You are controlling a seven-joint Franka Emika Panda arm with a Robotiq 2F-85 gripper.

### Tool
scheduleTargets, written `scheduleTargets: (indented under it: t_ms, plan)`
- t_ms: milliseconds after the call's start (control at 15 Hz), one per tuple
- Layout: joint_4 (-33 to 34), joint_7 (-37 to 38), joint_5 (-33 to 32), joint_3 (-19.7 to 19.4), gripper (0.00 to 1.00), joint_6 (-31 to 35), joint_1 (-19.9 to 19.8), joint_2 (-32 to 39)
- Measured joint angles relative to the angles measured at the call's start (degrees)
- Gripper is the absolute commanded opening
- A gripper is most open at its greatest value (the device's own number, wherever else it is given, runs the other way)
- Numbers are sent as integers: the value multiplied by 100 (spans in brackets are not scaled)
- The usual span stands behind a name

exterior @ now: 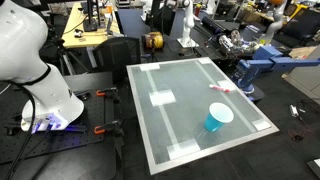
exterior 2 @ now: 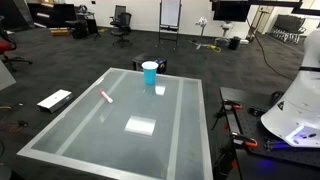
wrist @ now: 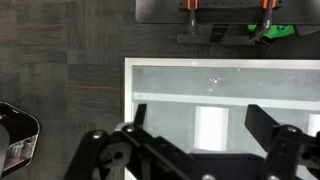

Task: Move the blue cup to the center of the table

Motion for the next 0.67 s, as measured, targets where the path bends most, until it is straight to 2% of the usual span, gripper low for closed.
scheduleTargets:
  t_ms: [667]
  plan:
    - [8, -1, 2, -31, 100, 98, 34, 29]
